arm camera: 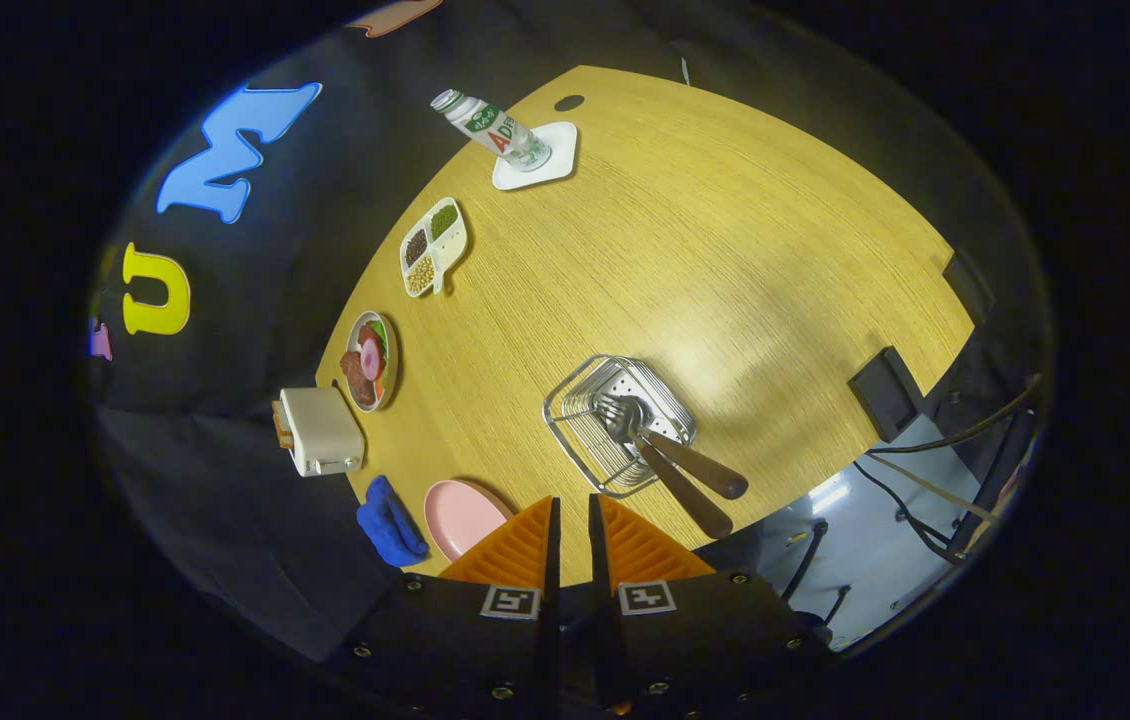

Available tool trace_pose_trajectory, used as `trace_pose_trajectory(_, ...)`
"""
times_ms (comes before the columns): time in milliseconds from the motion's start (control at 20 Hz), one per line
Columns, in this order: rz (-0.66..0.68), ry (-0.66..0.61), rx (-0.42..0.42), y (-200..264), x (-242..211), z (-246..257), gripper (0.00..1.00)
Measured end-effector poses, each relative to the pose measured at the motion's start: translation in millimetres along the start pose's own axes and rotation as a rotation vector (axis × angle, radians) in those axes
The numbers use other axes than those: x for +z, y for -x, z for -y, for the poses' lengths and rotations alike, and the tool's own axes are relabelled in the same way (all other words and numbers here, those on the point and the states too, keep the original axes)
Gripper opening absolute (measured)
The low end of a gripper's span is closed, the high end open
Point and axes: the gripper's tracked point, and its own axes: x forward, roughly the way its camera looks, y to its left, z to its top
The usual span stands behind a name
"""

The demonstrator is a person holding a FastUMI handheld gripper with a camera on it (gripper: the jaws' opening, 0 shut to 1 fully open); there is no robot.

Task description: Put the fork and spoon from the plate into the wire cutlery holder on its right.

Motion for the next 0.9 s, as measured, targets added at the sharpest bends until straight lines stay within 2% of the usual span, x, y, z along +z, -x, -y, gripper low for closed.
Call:
trace_pose_trajectory(200,0.176,0.096,-0.002,16,22,-16,0.15)
trace_pose_trajectory(550,0.610,0.335,0.014,78,69,-72,0.14)
trace_pose_trajectory(900,0.928,0.553,0.050,138,73,-135,0.14)
